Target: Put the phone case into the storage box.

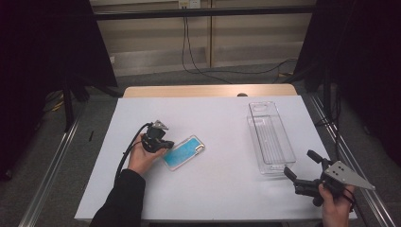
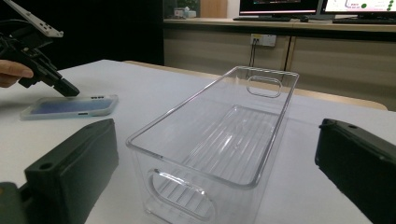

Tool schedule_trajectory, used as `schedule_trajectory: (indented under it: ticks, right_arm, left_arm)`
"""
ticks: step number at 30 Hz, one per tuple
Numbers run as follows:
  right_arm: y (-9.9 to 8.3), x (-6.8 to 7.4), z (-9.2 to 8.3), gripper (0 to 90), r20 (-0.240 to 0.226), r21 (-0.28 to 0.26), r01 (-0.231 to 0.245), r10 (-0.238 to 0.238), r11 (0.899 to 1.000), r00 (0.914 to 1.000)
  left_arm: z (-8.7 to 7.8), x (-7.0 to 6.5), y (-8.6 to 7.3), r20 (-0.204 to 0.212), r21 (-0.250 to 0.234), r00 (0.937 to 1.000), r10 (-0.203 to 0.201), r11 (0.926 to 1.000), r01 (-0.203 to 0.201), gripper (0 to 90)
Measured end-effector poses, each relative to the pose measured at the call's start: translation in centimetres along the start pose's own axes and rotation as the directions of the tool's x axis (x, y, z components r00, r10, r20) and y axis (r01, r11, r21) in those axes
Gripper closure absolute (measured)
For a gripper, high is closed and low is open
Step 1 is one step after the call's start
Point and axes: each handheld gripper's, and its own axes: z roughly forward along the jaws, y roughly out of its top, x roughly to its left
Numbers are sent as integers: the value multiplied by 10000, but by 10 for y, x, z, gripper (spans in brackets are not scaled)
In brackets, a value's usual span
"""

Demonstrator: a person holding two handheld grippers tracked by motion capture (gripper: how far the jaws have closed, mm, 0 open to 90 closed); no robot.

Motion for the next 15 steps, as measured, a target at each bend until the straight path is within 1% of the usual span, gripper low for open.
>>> schedule_trajectory:
  ticks: [4,6,10,14,15]
  right_arm:
    - [0,0,-1,0,34,-17,36,-36,10000,10000]
    - [0,0,-1,0,51,-49,45,-44,10000,10000]
    - [0,0,0,0,48,-12,36,-36,10000,10000]
    - [0,0,0,0,34,-31,31,-31,10000,10000]
    - [0,0,-1,0,-28,-66,56,-56,10000,10000]
  left_arm:
    - [-1,-1,0,-63,33,9999,78,10000,-78,900]
    - [-1,-1,-1,36,23,10000,1,10000,-2,900]
    - [-3,-2,-3,-2,36,10000,20,10000,-20,900]
    - [-3,-3,-4,35,53,9999,-159,9999,159,900]
    - [-4,-3,-4,14,88,9999,-121,9999,121,900]
